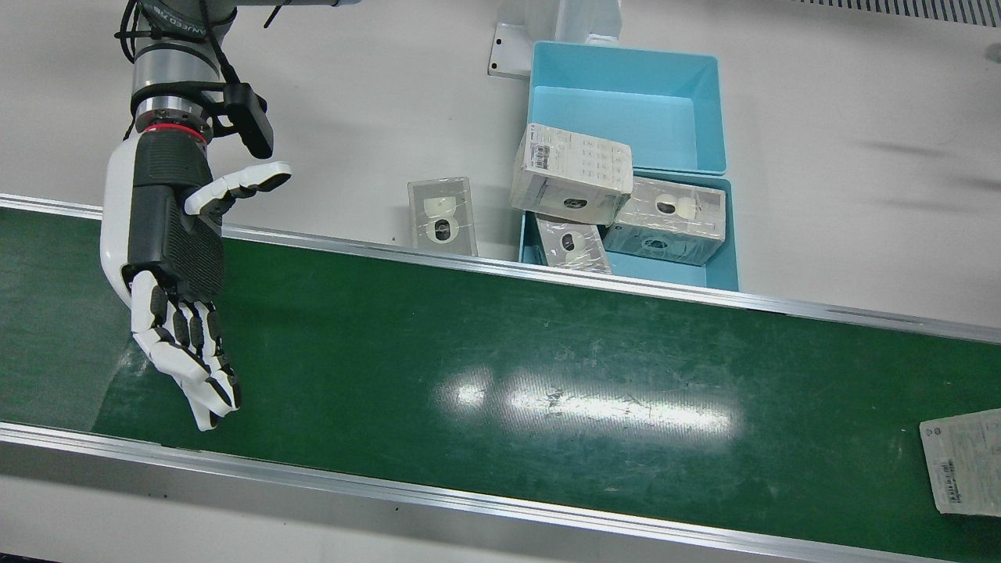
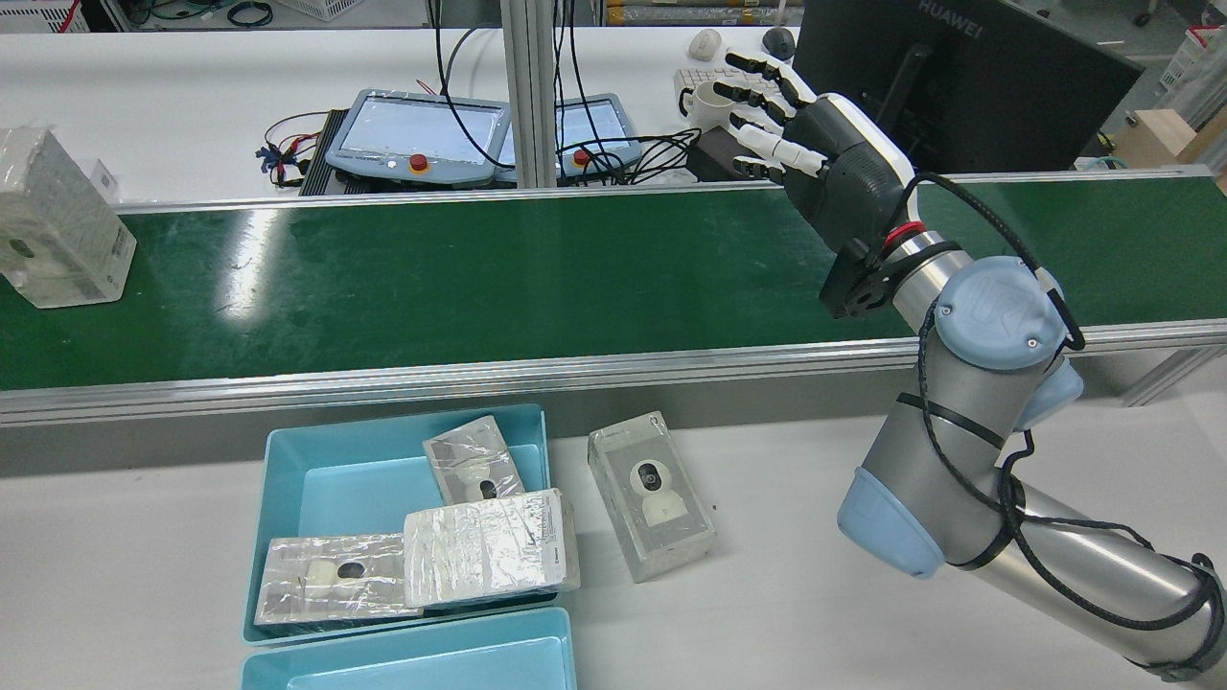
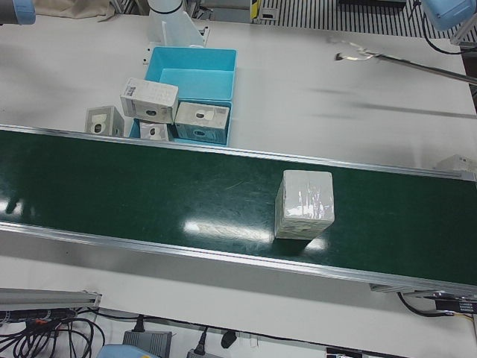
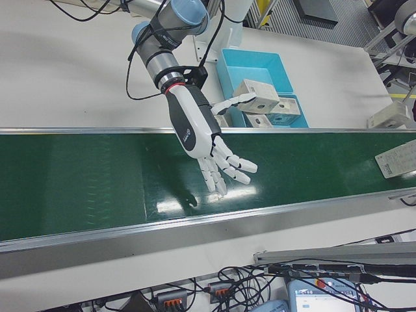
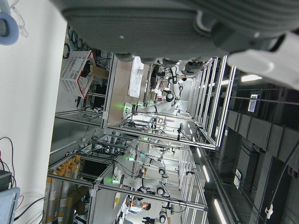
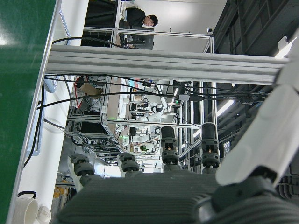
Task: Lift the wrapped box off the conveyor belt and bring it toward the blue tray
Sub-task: 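Raise the right hand and move it along the belt edge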
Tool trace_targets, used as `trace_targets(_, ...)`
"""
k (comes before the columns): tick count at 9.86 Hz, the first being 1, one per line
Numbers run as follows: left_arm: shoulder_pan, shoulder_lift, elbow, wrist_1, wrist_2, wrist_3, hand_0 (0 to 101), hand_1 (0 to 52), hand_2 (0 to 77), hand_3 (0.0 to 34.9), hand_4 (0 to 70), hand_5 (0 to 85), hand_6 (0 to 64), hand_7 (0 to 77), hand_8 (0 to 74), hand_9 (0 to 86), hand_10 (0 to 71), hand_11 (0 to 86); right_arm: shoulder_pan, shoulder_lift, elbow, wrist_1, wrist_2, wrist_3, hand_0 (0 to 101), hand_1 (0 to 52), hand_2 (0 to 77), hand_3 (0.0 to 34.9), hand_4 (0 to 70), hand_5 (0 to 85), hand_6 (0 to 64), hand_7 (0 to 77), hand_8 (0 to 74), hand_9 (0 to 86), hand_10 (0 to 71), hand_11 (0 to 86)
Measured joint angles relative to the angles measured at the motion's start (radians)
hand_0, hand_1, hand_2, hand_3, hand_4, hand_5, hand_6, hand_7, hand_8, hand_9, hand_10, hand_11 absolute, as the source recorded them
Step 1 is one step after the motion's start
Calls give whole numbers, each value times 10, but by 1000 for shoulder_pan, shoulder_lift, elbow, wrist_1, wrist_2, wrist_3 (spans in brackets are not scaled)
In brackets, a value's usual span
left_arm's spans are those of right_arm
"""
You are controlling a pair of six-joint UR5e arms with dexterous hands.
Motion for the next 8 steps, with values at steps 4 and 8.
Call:
trace_targets(4, 0, 0, 0, 0, 0, 0, 0, 0, 5, 0, 0, 5, 0, 5, 5, 0, 5, 0, 4, -2, 29, 1, -3, -9, 479, 224, 218, 299, 82, 251, 0, 213, 0, 71, 49, 76)
trace_targets(8, 0, 0, 0, 0, 0, 0, 0, 0, 11, 0, 0, 5, 0, 5, 5, 5, 0, 0, 35, -48, 82, -56, -5, -43, 471, 207, 104, 301, 54, 169, 0, 175, 0, 49, 16, 11)
